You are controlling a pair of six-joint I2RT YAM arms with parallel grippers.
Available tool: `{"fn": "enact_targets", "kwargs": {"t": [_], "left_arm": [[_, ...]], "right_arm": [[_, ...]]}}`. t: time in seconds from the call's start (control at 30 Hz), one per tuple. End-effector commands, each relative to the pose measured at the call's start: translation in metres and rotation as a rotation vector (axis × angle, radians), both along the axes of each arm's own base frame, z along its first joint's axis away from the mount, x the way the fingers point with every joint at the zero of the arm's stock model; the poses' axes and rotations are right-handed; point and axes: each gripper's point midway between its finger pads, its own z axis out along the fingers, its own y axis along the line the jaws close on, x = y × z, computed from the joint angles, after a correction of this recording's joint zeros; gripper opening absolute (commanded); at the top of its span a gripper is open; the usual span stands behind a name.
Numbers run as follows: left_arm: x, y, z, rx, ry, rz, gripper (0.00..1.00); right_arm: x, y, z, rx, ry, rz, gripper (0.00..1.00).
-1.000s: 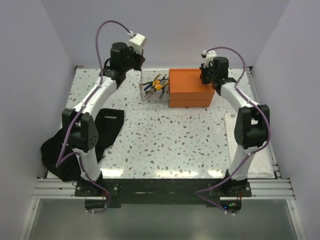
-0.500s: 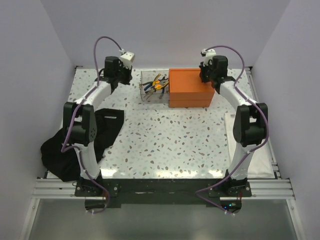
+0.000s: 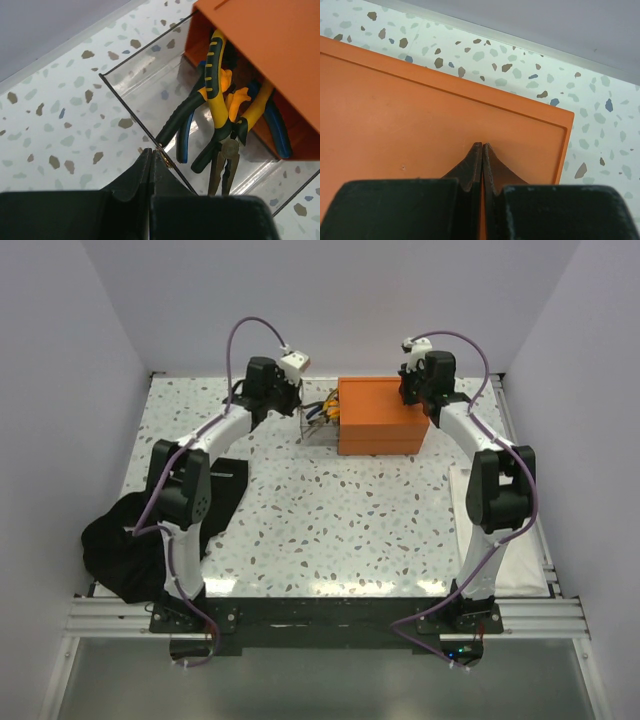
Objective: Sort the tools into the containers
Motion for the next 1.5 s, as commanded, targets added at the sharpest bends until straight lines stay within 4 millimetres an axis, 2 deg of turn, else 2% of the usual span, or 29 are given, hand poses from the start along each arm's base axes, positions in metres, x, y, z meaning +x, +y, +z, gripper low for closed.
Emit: {"fn": "enact_targets", "kwargs": {"t": [0.0, 0.13, 0.17, 0.33, 0.43, 0.47, 0.53, 0.57, 0.6, 0.63, 0.67, 0.7, 0.73, 0.77, 0.8, 0.83, 0.87, 0.9, 0.93, 0.97, 1.0, 1.03, 1.07, 1.1, 1.13, 1.2, 1.23, 1.4, 1.47], "left_arm": [[-0.021, -0.083, 0.004, -0.095, 0.004, -0.191, 0.0], [-0.035, -0.118, 0.008, -0.152, -0.001, -0.283, 0.0], [-0.041, -0.132, 0.014, -0.188, -0.021, -0.335, 0.0], [-0.053, -0.146, 0.016, -0.257, 0.001, -0.384, 0.0], [-0.045, -0.13, 0.022, -0.221, 0.025, -0.279, 0.0], [-0.045, -0.111, 0.026, -0.182, 0.055, -0.196, 0.0], [-0.047, -0.086, 0.031, -0.165, 0.083, -0.114, 0.0], [-0.055, -0.072, 0.046, -0.154, 0.089, -0.085, 0.01], [-0.06, -0.062, 0.047, -0.14, 0.102, -0.063, 0.02], [-0.068, -0.045, 0.037, -0.105, 0.145, -0.031, 0.04], [-0.073, -0.032, 0.052, -0.097, 0.124, -0.002, 0.1], [-0.076, -0.021, 0.052, -0.085, 0.127, 0.02, 0.14], [-0.082, -0.005, 0.041, -0.065, 0.155, 0.045, 0.18], [-0.087, 0.003, 0.054, -0.072, 0.131, 0.058, 0.22], [-0.091, 0.011, 0.053, -0.07, 0.136, 0.07, 0.25], [-0.095, 0.024, 0.042, -0.063, 0.162, 0.099, 0.3], [-0.097, 0.033, 0.047, -0.064, 0.152, 0.124, 0.47], [-0.099, 0.039, 0.045, -0.06, 0.155, 0.144, 0.57], [-0.1, 0.048, 0.038, -0.046, 0.162, 0.166, 0.64], [-0.101, 0.054, 0.04, -0.034, 0.152, 0.185, 0.99], [-0.102, 0.057, 0.036, -0.023, 0.154, 0.189, 1.0], [-0.101, 0.061, 0.037, -0.011, 0.138, 0.191, 1.0], [-0.101, 0.068, 0.041, 0.002, 0.117, 0.214, 1.0], [-0.101, 0.072, 0.037, 0.017, 0.113, 0.226, 1.0], [-0.099, 0.078, 0.04, 0.025, 0.093, 0.241, 1.0], [-0.094, 0.086, 0.039, 0.045, 0.08, 0.274, 1.0], [-0.091, 0.089, 0.036, 0.051, 0.084, 0.287, 1.0], [-0.079, 0.091, 0.035, 0.063, 0.071, 0.315, 1.0], [-0.077, 0.09, 0.027, 0.071, 0.093, 0.314, 1.0]], "right_arm": [[-0.063, -0.018, -0.125, -0.087, 0.411, -0.032, 0.0], [-0.063, -0.017, -0.124, -0.086, 0.41, -0.031, 0.0], [-0.064, -0.018, -0.125, -0.086, 0.413, -0.032, 0.0], [-0.065, -0.018, -0.124, -0.086, 0.412, -0.034, 0.0], [-0.065, -0.02, -0.12, -0.095, 0.404, -0.038, 0.0], [-0.065, -0.021, -0.117, -0.095, 0.399, -0.041, 0.0], [-0.062, -0.02, -0.104, -0.089, 0.371, -0.039, 0.0], [-0.06, -0.019, -0.098, -0.084, 0.358, -0.042, 0.0], [-0.058, -0.019, -0.089, -0.072, 0.339, -0.051, 0.0], [-0.055, -0.018, -0.079, -0.063, 0.318, -0.056, 0.0], [-0.049, -0.017, -0.055, -0.05, 0.268, -0.06, 0.0], [-0.046, -0.017, -0.04, -0.036, 0.24, -0.065, 0.0], [-0.043, -0.017, -0.027, -0.032, 0.209, -0.069, 0.0], [-0.04, -0.019, -0.001, -0.031, 0.154, -0.084, 0.0], [-0.04, -0.021, 0.01, -0.026, 0.138, -0.1, 0.0], [-0.039, -0.023, 0.02, -0.023, 0.12, -0.112, 0.17], [-0.041, -0.021, 0.03, -0.016, 0.102, -0.102, 0.26], [-0.045, -0.023, 0.043, -0.025, 0.075, -0.089, 0.35], [-0.049, -0.023, 0.048, -0.03, 0.063, -0.09, 0.52], [-0.055, -0.026, 0.044, -0.039, 0.072, -0.096, 0.57], [-0.06, -0.035, 0.054, -0.057, 0.047, -0.138, 0.61], [-0.065, -0.04, 0.051, -0.07, 0.057, -0.162, 0.73], [-0.072, -0.048, 0.044, -0.091, 0.079, -0.203, 0.75], [-0.082, -0.062, 0.052, -0.112, 0.071, -0.275, 0.77], [-0.092, -0.069, 0.043, -0.136, 0.094, -0.305, 0.86], [-0.106, -0.078, 0.046, -0.161, 0.087, -0.333, 0.94], [-0.12, -0.087, 0.048, -0.183, 0.075, -0.368, 0.99], [-0.16, -0.097, 0.043, -0.195, 0.096, -0.396, 0.99], [-0.178, -0.103, 0.039, -0.218, 0.095, -0.406, 0.99]]}}
